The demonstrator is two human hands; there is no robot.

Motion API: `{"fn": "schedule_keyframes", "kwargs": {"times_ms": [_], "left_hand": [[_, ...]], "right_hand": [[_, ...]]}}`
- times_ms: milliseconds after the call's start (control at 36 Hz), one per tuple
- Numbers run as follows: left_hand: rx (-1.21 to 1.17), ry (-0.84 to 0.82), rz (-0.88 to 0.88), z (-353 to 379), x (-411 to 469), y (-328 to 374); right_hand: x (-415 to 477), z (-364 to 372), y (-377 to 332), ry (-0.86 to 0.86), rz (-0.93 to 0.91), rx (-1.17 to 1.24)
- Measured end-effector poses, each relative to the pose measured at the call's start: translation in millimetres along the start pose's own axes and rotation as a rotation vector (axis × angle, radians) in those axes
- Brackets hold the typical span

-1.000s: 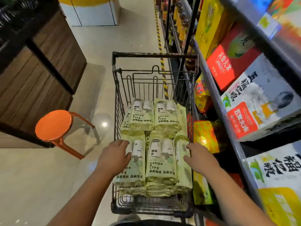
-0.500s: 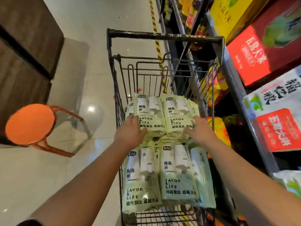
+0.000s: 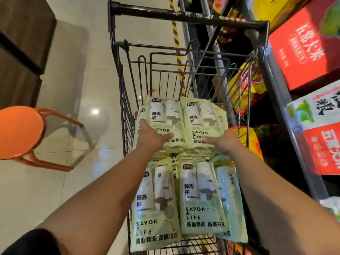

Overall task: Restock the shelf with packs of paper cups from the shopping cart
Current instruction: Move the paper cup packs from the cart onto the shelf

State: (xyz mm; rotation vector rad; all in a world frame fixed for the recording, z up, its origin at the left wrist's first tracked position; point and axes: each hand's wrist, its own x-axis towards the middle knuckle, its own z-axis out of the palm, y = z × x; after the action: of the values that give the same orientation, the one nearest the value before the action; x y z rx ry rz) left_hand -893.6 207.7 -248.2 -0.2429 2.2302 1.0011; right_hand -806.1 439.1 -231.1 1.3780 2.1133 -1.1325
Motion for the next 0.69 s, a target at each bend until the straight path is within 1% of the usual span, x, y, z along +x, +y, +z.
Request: {"fn": "schedule_keyframes", "kwargs": {"times_ms": [56,111,167,250,361,417,500,583,639,694], "left_hand": [[-0.047,-0.005,-0.066,-1,0,5],[-0.068,-0.024,-0.154,-4,1,6],[-0.071,-0.071,-0.199,-8,-3,4],[0.006,-0.098,-0.191,-14,-15,-1],[-0.011,-0.154,-0.16,-15,-34,-25],[-0.017,-0.151,-0.132,-12,-36,-47],[-0.068,-0.145,-0.078,-4,-45,-84],[-0.09,-0.125,-0.005,-6,-88,-88],[-0.087,-0.12,0.045,-9,-122,-86],[-0.104,-0.077,0.066,-13,-155,-81]], "right_hand": [[0,-3,0,-0.032,0.025,0.025],[-8,-9,-1,-0.065,0.062,-0.001],[-14,-14,1,-0.083,0.102,-0.029],[-26,-19,11,-0.133,0.135,-0.008],[-44,-18,39,-0.187,0.171,0.153],[-62,-16,51,-0.205,0.139,0.221],[-87,-17,77,-0.178,0.051,0.314],[-119,-21,97,-0.177,-0.03,0.366],[-136,-27,109,-0.205,-0.073,0.41],[-162,-36,115,-0.211,-0.149,0.431]]}}
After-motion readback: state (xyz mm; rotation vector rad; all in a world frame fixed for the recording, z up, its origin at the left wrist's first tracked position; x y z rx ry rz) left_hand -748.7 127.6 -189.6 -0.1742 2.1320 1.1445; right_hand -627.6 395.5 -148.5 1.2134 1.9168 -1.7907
